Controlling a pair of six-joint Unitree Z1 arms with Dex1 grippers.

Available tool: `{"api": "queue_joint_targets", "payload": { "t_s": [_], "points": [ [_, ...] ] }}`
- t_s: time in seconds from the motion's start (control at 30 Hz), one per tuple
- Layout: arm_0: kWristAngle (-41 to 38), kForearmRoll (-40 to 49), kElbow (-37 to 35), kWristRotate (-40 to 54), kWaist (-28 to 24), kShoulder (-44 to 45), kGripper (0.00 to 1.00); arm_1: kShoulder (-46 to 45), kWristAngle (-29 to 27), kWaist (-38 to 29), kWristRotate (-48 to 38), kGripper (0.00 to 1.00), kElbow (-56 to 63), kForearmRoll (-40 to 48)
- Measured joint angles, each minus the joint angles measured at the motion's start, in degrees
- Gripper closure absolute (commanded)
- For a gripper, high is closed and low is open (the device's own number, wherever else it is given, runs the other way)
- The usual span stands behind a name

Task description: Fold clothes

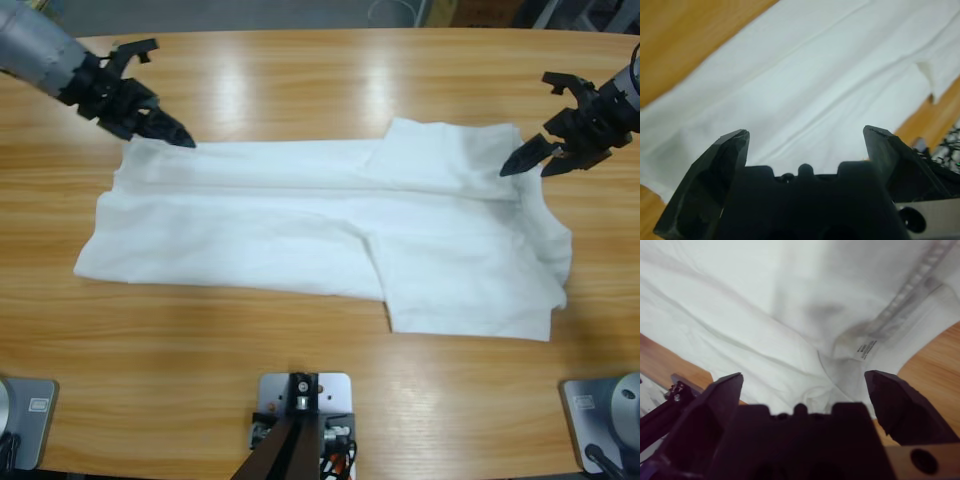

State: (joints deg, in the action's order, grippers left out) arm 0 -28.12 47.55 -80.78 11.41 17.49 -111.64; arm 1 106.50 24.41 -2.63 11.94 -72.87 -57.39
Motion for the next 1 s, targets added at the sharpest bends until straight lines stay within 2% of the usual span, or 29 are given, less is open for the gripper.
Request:
{"api": "queue_joint_targets", "payload": {
  "t_s": [0.2, 0.4, 1.0],
  "points": [
    [6.09, 0.0, -5.27, -0.8, 5.66, -4.76, 0.105, 0.0, 0.0, -0.03, 0.0, 0.0, 0.0, -0.1],
    [7.11, 0.03, -8.97, -1.38, 9.62, -10.38, 0.106, 0.0, 0.0, -0.04, 0.01, 0.0, 0.0, -0.1],
    [7.11, 1.24, -12.39, -1.4, 11.01, -15.09, 0.11, -0.06, 0.0, -0.04, 0.07, 0.0, 0.07, -0.1]
  ]
}}
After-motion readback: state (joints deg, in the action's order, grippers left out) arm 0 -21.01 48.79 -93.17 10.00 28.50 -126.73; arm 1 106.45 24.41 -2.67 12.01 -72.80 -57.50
